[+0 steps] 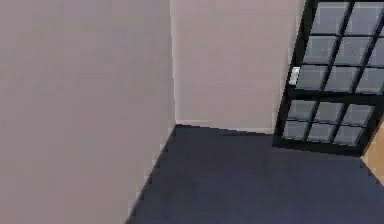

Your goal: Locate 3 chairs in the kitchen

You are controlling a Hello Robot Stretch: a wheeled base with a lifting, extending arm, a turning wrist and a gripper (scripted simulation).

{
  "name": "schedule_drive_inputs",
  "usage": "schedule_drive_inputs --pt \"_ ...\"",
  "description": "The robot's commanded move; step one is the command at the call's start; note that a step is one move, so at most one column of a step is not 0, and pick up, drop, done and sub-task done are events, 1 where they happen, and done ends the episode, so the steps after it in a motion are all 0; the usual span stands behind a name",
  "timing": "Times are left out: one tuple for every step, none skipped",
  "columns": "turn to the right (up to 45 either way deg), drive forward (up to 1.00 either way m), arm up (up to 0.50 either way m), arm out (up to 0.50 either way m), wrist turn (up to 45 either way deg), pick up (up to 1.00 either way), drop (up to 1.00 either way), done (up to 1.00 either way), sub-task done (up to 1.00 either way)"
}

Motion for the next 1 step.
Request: schedule_drive_inputs --pt "27.0 0.00 0.00 0.00 0.0 0.00 0.00 0.00 0.00"
